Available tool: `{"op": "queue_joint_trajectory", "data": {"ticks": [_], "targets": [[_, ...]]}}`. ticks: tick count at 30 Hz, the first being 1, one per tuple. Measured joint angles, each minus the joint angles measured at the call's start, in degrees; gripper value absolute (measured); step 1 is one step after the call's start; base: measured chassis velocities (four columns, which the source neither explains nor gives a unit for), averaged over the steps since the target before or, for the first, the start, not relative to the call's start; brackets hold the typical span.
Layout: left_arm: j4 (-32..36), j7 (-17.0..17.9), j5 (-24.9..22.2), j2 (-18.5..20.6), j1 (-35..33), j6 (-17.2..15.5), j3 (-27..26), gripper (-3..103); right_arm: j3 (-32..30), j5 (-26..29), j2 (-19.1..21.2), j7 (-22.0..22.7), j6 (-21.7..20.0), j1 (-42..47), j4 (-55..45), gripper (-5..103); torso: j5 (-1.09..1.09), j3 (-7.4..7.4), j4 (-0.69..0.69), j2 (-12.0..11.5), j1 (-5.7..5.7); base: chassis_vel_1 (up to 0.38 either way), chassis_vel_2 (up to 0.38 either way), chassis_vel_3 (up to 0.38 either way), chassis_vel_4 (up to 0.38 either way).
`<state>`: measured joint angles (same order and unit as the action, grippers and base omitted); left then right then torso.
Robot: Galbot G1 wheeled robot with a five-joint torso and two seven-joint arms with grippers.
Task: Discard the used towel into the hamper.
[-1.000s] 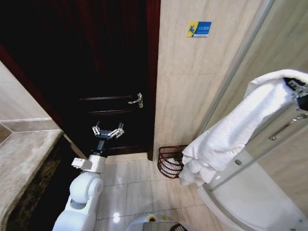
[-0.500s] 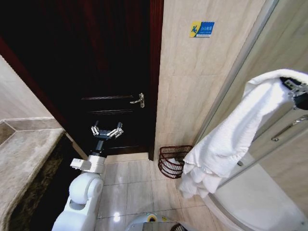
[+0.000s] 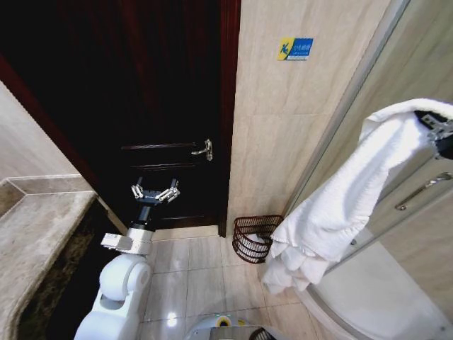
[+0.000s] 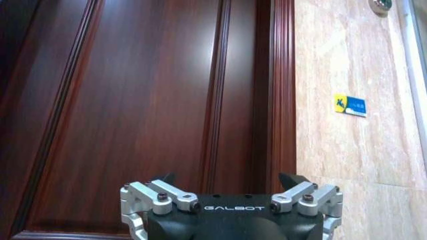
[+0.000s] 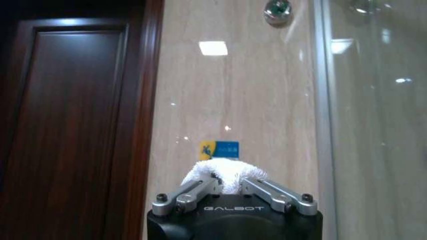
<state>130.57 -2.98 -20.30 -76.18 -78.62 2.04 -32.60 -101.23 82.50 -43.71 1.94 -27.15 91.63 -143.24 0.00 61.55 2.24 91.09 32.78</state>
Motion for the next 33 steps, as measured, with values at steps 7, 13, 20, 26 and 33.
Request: {"op": "queue_joint_trajectory", "data": {"ticks": [7,13,20,26,33], "targets": [[-0.16,-0.07,0.30,-0.31,-0.56,1.01,0.00,100,-0.29,2.94,6.34,0.71,0.23,-1.27,-0.01,2,0.01,1.34,0.00,2.53,1.19,0.000,0.000,0.000,0.000],[0.88,-0.07,1.24,-1.09,-1.36,1.13,-0.14,100,-0.78,7.51,17.54,2.96,0.23,-3.36,5.24,2,0.03,1.47,0.01,2.74,1.29,0.000,0.000,0.000,0.000],[1.56,0.55,2.48,-1.84,-1.44,0.90,0.25,100,-0.93,11.74,31.48,4.49,0.23,-6.55,18.75,2,0.01,1.43,0.02,2.65,1.26,0.000,0.000,0.000,0.000],[1.96,0.57,2.98,-2.13,-1.45,0.66,0.85,100,-0.93,10.96,43.85,2.83,0.23,-7.76,32.25,2,-0.03,1.35,0.00,2.52,1.19,0.000,0.000,0.000,0.000],[2.59,0.57,2.85,-1.62,-1.82,0.66,0.86,100,-0.26,9.82,53.52,1.67,1.72,-6.69,44.01,2,0.02,1.28,0.00,2.38,1.12,0.000,0.000,0.000,0.000]]}}
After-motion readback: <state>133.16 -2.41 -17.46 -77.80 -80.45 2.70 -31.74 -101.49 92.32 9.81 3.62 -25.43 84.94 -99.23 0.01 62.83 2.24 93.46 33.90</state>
